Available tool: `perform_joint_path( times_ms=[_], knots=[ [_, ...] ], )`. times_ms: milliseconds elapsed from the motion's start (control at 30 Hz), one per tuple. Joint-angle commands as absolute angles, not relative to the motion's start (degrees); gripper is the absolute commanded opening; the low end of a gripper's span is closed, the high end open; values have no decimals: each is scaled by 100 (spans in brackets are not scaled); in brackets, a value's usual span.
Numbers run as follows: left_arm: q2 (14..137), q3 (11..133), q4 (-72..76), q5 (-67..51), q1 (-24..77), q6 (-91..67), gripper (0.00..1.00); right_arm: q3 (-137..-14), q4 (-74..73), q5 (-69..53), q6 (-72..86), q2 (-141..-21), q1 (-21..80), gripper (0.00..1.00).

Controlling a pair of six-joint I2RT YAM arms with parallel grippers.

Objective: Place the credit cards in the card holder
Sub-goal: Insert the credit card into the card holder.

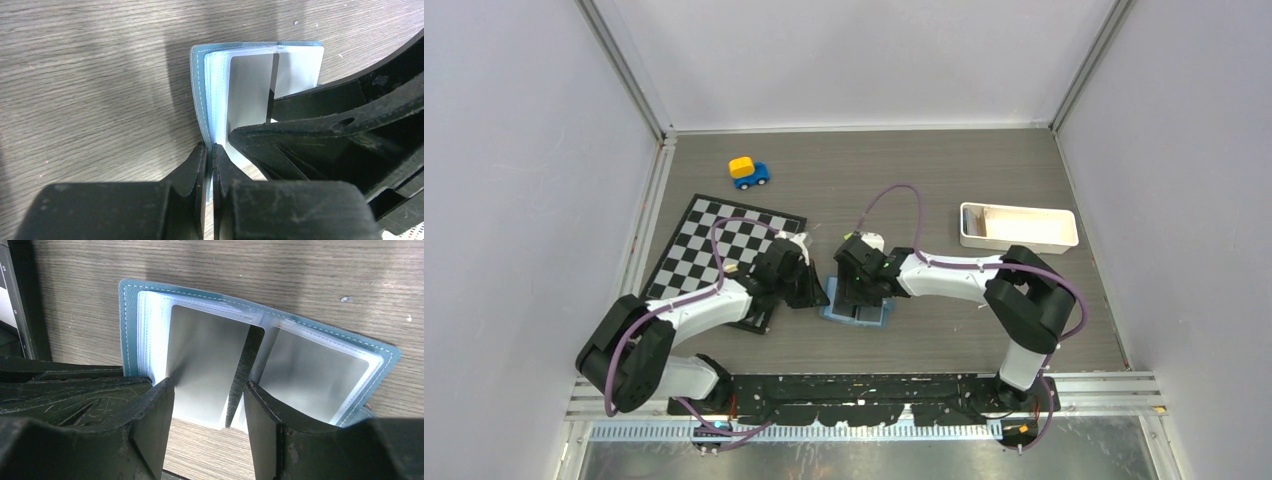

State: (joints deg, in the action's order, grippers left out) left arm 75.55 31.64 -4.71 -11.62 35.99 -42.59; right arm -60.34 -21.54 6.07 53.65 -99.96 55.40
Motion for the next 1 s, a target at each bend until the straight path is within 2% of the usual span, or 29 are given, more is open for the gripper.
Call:
perform_joint_path(
  times_ms=[0, 100, 233, 367, 500, 567, 967],
  knots=[
    [7392, 3104, -440, -1241, 3586, -4113, 0, -5797, -1940, 561, 5337, -9838, 5528, 56],
    [7393, 3111, -440, -1245, 3590, -4113, 0, -5743, -1855, 549, 5354, -9753, 5528, 48],
    [7417, 3107, -415, -1255, 3587, -4118, 0, -5664, -1641, 377, 5411, -9761, 5533, 45],
    [7374, 3103, -433, -1254, 3591, -4113, 0, -5661, -1571, 298, 5449, -9813, 5527, 39],
    [7214, 3080, -523, -1110, 3592, -4092, 0, -5645, -1705, 432, 5394, -9679, 5533, 55],
    [7123, 3077, -571, -1082, 3578, -4073, 0, -5643, -1847, 557, 5311, -9541, 5528, 59],
    [7027, 3165, -673, -1094, 3555, -4030, 0, -5758, -3518, 1663, 4883, -8972, 5535, 63]
  ],
)
